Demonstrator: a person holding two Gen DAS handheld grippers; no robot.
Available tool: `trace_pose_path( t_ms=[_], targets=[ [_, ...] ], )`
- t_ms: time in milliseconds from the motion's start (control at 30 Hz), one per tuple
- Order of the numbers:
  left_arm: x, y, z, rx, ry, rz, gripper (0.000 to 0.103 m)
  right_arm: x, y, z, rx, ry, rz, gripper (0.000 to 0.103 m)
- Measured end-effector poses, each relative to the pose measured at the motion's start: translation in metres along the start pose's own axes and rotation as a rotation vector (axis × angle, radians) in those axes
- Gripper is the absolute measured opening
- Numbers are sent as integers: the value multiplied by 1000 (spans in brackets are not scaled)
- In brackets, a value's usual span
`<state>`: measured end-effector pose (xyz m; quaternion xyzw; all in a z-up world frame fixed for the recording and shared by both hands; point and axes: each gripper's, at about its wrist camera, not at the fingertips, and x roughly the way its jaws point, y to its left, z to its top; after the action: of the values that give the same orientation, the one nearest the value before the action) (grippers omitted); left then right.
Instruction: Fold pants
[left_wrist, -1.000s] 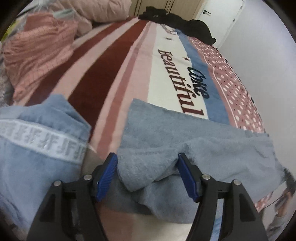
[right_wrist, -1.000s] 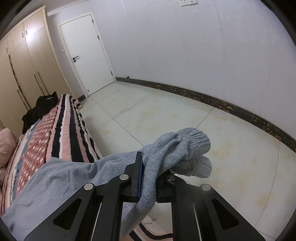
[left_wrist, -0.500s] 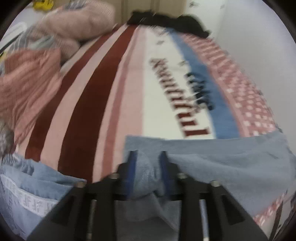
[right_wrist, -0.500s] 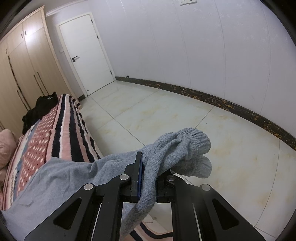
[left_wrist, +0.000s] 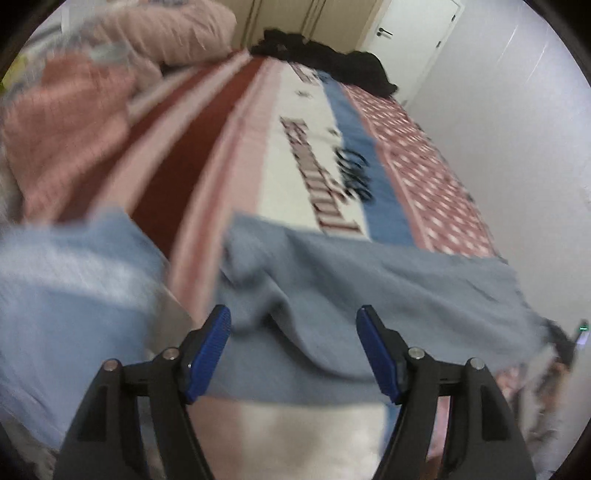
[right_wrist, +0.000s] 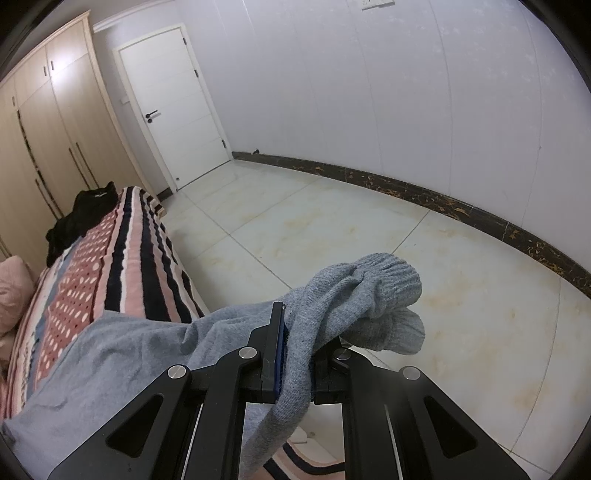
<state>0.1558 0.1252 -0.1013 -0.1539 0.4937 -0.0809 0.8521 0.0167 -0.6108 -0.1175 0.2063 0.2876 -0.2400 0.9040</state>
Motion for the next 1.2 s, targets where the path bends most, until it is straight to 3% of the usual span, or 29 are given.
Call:
trace_pose_path(
  t_ms=[67, 167, 233, 300, 333, 433, 533, 700, 767, 833, 867, 900, 967, 1000, 1100, 1200],
  targets=[
    [14, 2, -8, -34, 16, -31, 67, 0, 1, -1, 0, 1, 2, 4],
    [35, 6, -8, -99, 5, -20, 67, 0, 3, -2, -2, 5, 2, 4],
    [42, 11, -3, -128, -29, 0, 59, 1, 4, -3, -6, 7, 1, 4],
    [43, 13, 0, -116, -72, 68, 16, 0, 5, -4, -4, 8, 0, 4],
    [42, 12, 0, -98, -78, 97, 10, 0, 4, -4, -2, 10, 0, 4],
    [32, 8, -12, -14, -92, 183, 5, 1, 1, -2, 4, 13, -1, 4],
    [15, 11, -38, 52, -123, 319, 4, 3, -5, -2, 13, 17, -5, 4],
    [16, 25, -65, 73, -93, 346, 3, 8, -11, -4, 35, 30, -8, 4],
    [19, 27, -69, 49, -75, 324, 4, 10, -12, -6, 45, 41, -5, 4],
    [15, 30, -71, 6, -70, 276, 16, 9, -11, -6, 42, 47, -3, 5],
    [12, 28, -74, -10, -70, 249, 30, 8, -11, -5, 39, 49, 0, 5],
    [6, 28, -76, -38, -75, 170, 47, 6, -11, -5, 37, 49, 2, 5],
    [2, 23, -80, -68, -82, 74, 71, 0, -11, -5, 32, 51, 12, 6],
    [3, 21, -82, -91, -76, 15, 78, -3, -11, -6, 29, 50, 17, 6],
    [19, 22, -79, -170, -40, -108, 79, -7, -7, -5, 12, 54, 26, 8],
    [40, 26, -68, -238, -51, -123, 82, -9, -5, -6, 2, 56, 30, 8]
  ],
)
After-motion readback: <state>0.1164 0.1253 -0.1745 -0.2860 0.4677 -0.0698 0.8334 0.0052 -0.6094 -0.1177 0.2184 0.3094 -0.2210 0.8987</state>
